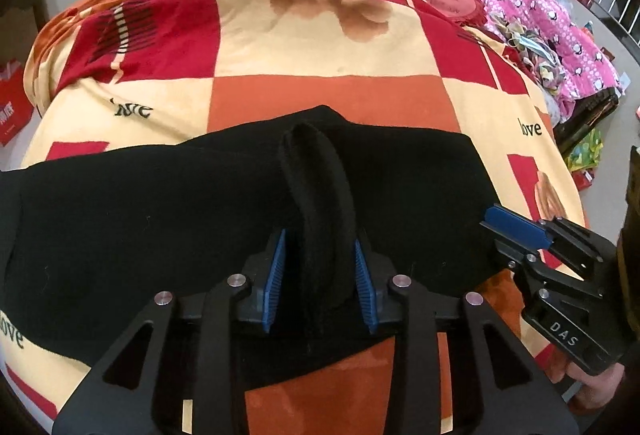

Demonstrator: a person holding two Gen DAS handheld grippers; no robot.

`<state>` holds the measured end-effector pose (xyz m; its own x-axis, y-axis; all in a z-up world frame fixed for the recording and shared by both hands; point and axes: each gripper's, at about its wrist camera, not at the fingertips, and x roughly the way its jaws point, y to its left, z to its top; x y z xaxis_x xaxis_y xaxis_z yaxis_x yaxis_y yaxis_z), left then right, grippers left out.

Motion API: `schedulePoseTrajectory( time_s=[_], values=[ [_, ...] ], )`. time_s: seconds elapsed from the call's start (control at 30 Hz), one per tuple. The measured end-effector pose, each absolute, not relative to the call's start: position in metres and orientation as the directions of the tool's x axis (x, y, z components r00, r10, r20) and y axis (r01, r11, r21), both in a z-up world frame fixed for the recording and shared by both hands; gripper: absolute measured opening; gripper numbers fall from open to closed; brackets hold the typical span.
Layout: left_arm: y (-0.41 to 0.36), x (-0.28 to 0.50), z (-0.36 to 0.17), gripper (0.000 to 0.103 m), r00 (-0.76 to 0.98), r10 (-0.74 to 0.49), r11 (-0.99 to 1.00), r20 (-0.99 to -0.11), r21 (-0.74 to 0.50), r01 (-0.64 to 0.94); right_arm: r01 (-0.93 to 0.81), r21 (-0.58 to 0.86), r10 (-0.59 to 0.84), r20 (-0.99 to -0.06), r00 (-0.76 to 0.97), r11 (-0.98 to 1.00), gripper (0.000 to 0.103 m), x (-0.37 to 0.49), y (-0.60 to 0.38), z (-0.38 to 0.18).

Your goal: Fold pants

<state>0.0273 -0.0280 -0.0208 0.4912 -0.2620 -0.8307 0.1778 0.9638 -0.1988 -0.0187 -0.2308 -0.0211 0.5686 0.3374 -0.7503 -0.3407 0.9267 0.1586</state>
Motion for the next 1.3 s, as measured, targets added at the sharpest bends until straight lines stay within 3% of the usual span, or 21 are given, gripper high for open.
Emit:
schedulePoseTrajectory(
  time_s=[0.13, 0.27, 0.4, 0.67, 1.1, 1.3],
  values=[
    [-0.025, 0.02, -0.015, 0.033, 0.506, -0.23, 0.972, -0.831, -0.168, 0.166, -0.339, 0.211, 0.375, -0.748, 0.547, 0.917, 0.024, -0.018, -0.229, -0.007],
    [-0.013, 0.009, -0.006, 0.048, 0.552, -0.177, 0.983, -0.815, -0.121, 0.136, -0.355, 0.219, 0.393, -0.732, 0.556, 0.909, 0.025, -0.013, -0.214, 0.001],
    [0.006, 0.0, -0.001, 0.048, 0.591, -0.12, 0.993, -0.798, -0.084, 0.088, -0.388, 0.255, 0.441, -0.726, 0.528, 0.885, 0.025, 0.003, -0.186, -0.002],
    [0.038, -0.003, -0.007, 0.048, 0.586, -0.073, 0.996, -0.807, -0.086, 0.005, -0.422, 0.12, 0.353, -0.769, 0.533, 0.899, 0.025, 0.024, -0.138, -0.018],
    [0.067, -0.008, -0.012, 0.05, 0.567, -0.115, 0.981, -0.815, -0.182, -0.063, -0.431, 0.149, 0.373, -0.78, 0.503, 0.89, 0.029, 0.011, -0.14, -0.016],
    [0.081, -0.012, -0.008, 0.05, 0.575, -0.117, 0.974, -0.81, -0.206, -0.091, -0.455, 0.243, 0.465, -0.746, 0.477, 0.857, 0.03, 0.019, -0.129, -0.003]
  ],
)
